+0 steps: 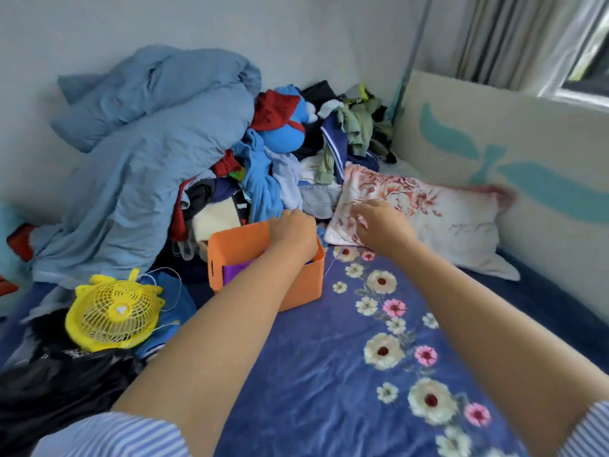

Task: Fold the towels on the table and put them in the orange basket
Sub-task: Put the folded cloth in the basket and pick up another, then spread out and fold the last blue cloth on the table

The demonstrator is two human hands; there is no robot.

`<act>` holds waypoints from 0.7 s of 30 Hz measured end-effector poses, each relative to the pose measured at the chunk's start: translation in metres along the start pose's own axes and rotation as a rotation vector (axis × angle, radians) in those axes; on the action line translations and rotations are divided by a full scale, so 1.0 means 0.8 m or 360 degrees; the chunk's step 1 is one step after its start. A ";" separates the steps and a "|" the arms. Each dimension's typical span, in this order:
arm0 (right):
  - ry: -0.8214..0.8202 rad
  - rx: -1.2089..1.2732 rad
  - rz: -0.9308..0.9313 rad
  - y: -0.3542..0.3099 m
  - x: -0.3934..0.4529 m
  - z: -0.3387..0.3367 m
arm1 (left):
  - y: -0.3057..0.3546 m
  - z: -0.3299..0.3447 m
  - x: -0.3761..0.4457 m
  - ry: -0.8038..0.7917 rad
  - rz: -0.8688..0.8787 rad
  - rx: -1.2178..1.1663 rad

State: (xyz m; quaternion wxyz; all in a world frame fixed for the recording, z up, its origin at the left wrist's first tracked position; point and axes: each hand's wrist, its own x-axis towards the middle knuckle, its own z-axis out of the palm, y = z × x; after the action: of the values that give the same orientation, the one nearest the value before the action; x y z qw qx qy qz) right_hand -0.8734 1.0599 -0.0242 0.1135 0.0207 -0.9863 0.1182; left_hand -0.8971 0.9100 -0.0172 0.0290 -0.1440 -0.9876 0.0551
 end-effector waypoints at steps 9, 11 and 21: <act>0.0146 -0.0176 0.0706 0.124 -0.269 -0.126 | 0.246 -0.061 -0.145 -0.0048 0.0728 -0.0050; 0.0175 -0.0228 0.0872 0.159 -0.338 -0.155 | 0.313 -0.074 -0.183 0.0019 0.0923 -0.0052; 0.0371 -0.0374 0.1568 0.309 -0.710 -0.286 | 0.648 -0.134 -0.411 0.0172 0.1699 -0.0063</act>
State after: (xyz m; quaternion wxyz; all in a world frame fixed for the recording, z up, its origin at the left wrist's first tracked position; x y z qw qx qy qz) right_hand -0.2871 1.3624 0.0062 0.1551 -0.4721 -0.8665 0.0476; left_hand -0.4290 1.3197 0.0151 0.0451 -0.6294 -0.7749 0.0361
